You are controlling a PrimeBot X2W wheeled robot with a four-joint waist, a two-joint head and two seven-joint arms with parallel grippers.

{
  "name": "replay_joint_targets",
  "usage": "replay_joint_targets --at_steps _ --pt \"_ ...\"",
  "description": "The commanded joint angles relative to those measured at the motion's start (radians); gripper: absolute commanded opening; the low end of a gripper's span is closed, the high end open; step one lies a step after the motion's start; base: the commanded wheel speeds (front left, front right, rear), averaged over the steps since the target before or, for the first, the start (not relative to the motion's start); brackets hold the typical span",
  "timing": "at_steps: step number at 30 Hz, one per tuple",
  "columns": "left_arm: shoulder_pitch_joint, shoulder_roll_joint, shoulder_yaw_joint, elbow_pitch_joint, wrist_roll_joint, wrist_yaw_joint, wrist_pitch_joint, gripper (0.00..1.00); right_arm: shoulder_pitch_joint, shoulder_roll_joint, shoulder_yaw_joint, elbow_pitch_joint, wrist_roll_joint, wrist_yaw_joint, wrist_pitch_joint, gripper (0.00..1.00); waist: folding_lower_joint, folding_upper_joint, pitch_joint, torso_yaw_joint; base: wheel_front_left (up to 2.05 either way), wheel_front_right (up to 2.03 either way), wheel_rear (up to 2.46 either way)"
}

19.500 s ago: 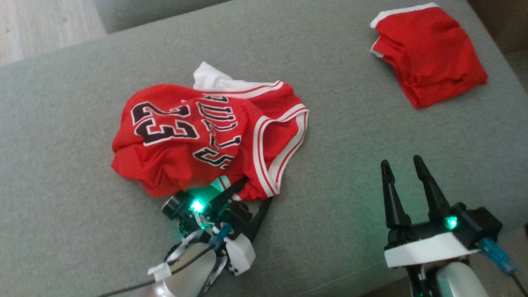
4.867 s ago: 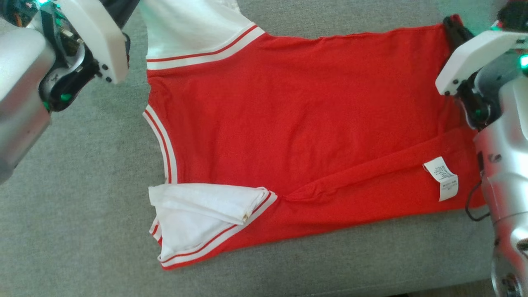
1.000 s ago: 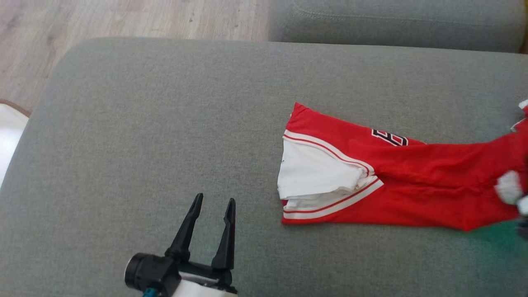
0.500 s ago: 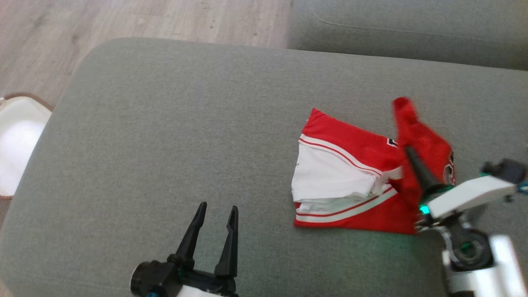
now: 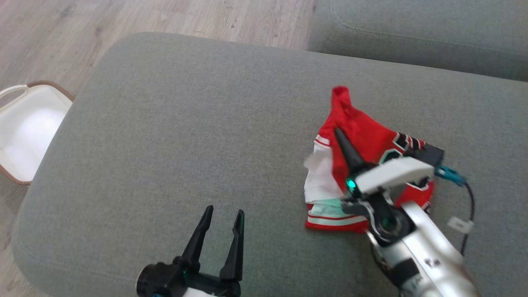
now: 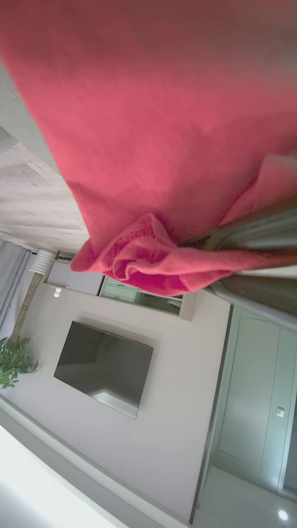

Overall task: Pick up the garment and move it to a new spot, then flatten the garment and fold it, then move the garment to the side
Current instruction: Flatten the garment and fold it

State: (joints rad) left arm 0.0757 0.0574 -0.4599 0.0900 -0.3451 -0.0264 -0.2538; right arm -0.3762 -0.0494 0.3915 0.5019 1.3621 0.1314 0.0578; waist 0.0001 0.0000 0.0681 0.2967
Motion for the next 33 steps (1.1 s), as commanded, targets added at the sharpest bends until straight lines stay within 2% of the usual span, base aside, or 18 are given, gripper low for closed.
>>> replay_joint_targets --at_steps 1,4,5,6,10,14,17,21,24,27,29,33 --pt "-0.022 -0.007 0.016 -0.028 -0.006 0.002 -0.008 1.00 -0.075 -0.001 0.062 -0.002 0.038 -0.001 -0.044 0.00 -0.0001 0.0000 0.003 0.002 0.00 0.00 0.00" --pt "-0.027 -0.007 0.016 -0.028 -0.010 0.005 -0.008 1.00 -0.141 -0.001 0.159 0.058 0.110 -0.001 -0.101 0.00 -0.0001 0.0000 0.011 0.001 0.00 0.00 0.00" --pt "-0.029 -0.007 0.016 -0.028 -0.011 0.005 -0.008 1.00 -0.160 -0.001 0.189 0.075 0.134 -0.001 -0.114 0.32 -0.0001 0.0000 0.013 -0.001 0.00 0.00 0.00" --pt "-0.029 -0.007 0.016 -0.028 -0.011 0.006 -0.008 1.00 -0.178 -0.001 0.216 0.094 0.154 -0.001 -0.131 1.00 -0.0001 0.0000 0.014 -0.003 0.00 0.00 0.00" --pt "-0.030 -0.007 0.021 -0.030 -0.011 0.009 -0.008 1.00 -0.234 -0.001 0.315 0.132 0.212 -0.001 -0.184 1.00 -0.0001 0.0000 0.018 -0.017 0.00 0.00 0.00" --pt "-0.026 -0.007 0.030 -0.032 -0.010 0.014 -0.008 1.00 -0.275 -0.004 0.375 0.149 0.149 -0.001 -0.243 1.00 -0.0001 0.0000 0.010 -0.043 0.00 0.00 0.00" --pt "-0.020 -0.007 0.045 -0.032 -0.008 0.019 -0.008 1.00 -0.275 -0.056 0.387 0.141 0.062 -0.001 -0.280 1.00 -0.0001 0.0000 -0.004 -0.068 0.00 0.00 0.00" --pt "-0.005 -0.007 0.074 -0.038 -0.011 0.029 -0.008 1.00 -0.228 -0.177 0.366 0.105 -0.094 -0.001 -0.312 1.00 -0.0001 0.0000 -0.033 -0.103 0.00 0.00 0.00" --pt "0.012 -0.007 0.104 -0.049 -0.002 0.046 -0.008 1.00 -0.164 -0.258 0.289 0.065 -0.235 -0.001 -0.318 1.00 -0.0001 0.0000 -0.059 -0.134 0.00 0.00 0.00" --pt "0.030 -0.007 0.137 -0.058 0.016 0.061 -0.008 1.00 -0.061 -0.296 0.133 -0.025 -0.416 -0.001 -0.319 1.00 -0.0001 0.0000 -0.082 -0.164 0.00 0.00 0.00" --pt "0.040 -0.007 0.153 -0.061 0.025 0.066 -0.008 1.00 0.033 -0.295 0.032 -0.098 -0.545 -0.001 -0.319 1.00 -0.0001 0.0000 -0.092 -0.178 0.00 0.00 0.00" --pt "0.052 -0.007 0.175 -0.069 0.055 0.069 -0.008 1.00 0.228 -0.248 -0.153 -0.238 -0.785 -0.001 -0.319 1.00 -0.0001 0.0000 -0.107 -0.194 0.00 0.00 0.00"
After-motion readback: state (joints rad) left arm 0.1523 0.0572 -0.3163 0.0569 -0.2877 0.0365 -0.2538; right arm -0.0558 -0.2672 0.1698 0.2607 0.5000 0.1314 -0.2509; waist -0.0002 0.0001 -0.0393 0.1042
